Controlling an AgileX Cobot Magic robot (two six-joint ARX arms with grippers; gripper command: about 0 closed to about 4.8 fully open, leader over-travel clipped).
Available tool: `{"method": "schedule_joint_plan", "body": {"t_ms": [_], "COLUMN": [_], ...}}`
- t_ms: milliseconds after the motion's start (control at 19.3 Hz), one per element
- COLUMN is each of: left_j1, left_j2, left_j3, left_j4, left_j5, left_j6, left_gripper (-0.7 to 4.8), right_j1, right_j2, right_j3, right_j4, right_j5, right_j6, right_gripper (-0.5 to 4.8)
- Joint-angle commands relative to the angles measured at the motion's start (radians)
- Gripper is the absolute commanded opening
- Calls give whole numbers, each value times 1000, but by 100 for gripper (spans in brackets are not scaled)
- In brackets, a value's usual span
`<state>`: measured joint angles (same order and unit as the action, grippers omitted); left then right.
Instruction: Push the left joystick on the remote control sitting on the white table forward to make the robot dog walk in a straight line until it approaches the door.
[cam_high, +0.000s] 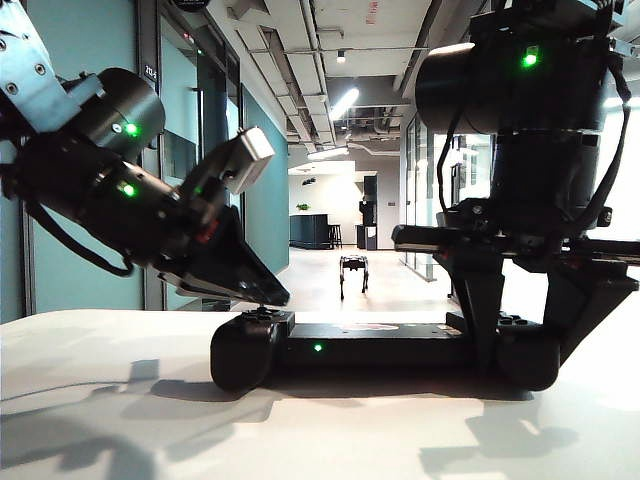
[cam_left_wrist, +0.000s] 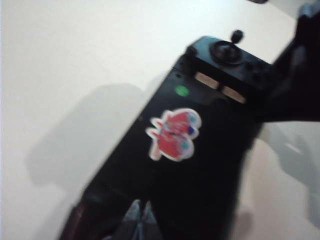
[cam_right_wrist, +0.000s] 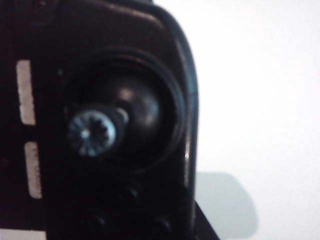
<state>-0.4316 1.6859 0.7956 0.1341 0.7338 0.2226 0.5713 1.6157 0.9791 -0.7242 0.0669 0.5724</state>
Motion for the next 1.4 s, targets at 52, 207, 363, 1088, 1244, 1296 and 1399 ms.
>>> {"method": "schedule_joint_plan", "body": {"t_ms": [52, 207, 363, 1088, 1244, 1296, 1399], "left_j1": [-1, -1, -1, -1, -1, -1, -1], "left_j2": [-92, -197, -324, -726, -758, -770, -787], "left_j3": [23, 67, 140, 187, 187, 187, 187], "left_j4": [-77, -187, -306, -470, -503, -525, -554], "left_j5": [11, -14, -154, -330, -334, -334, -340], "left_j6": [-44, -78, -189, -261, -261, -261, -261], "left_gripper": [-5, -5, -5, -5, -6, -5, -5], "right_j1": [1, 1, 1, 0, 0, 0, 0], "right_j2": [2, 2, 2, -1, -32, -66, -135], "right_j3": [2, 2, 2, 131, 167, 167, 168], "right_j4": [-4, -4, -2, -190, -241, -243, -251], "right_j5": [-17, -17, -17, 47, 47, 47, 47], "right_j6": [3, -1, -2, -101, -111, -111, -112], "right_gripper": [107, 107, 108, 328, 328, 323, 217]}}
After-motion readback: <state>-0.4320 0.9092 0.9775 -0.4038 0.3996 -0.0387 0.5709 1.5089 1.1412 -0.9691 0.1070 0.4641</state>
